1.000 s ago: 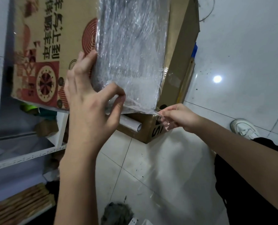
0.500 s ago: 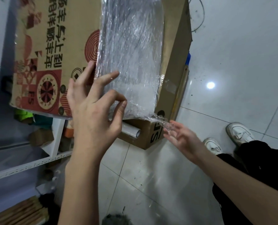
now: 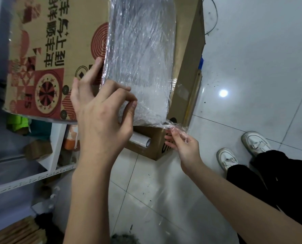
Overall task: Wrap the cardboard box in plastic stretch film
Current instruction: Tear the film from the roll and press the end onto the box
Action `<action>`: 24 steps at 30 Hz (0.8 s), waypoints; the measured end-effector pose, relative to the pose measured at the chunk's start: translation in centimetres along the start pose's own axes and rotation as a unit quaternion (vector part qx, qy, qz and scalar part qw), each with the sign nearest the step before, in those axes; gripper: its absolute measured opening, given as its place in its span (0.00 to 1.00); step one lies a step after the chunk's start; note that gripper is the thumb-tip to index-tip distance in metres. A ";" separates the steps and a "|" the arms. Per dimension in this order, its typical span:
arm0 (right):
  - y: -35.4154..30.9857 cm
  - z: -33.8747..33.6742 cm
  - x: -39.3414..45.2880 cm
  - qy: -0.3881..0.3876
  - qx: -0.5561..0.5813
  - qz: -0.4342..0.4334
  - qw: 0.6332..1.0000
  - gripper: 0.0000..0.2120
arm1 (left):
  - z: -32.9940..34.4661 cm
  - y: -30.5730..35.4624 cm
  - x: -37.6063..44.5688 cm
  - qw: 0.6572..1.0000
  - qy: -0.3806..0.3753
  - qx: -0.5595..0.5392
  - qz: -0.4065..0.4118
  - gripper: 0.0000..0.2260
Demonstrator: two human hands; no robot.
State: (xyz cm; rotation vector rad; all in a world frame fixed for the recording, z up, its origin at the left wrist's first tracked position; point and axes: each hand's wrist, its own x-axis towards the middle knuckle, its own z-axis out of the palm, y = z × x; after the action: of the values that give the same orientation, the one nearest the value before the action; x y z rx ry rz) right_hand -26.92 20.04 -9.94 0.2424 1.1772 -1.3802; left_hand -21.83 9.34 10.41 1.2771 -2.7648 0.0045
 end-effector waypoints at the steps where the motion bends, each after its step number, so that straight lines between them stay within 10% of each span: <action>1: -0.1 -0.2 0.1 -0.001 0.004 0.002 1.000 0.06 | 0.0 0.0 0.0 1.000 0.003 0.000 -0.001 0.02; 24: -0.7 0.2 6.6 0.013 0.292 0.124 0.948 0.10 | 0.5 -0.7 0.1 0.998 0.057 -0.024 0.026 0.03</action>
State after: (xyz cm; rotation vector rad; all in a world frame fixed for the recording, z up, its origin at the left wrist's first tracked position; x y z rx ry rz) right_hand -28.94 15.57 -14.47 0.8035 0.6991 -1.4713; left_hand -21.44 8.82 9.85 1.1560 -2.6841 0.0138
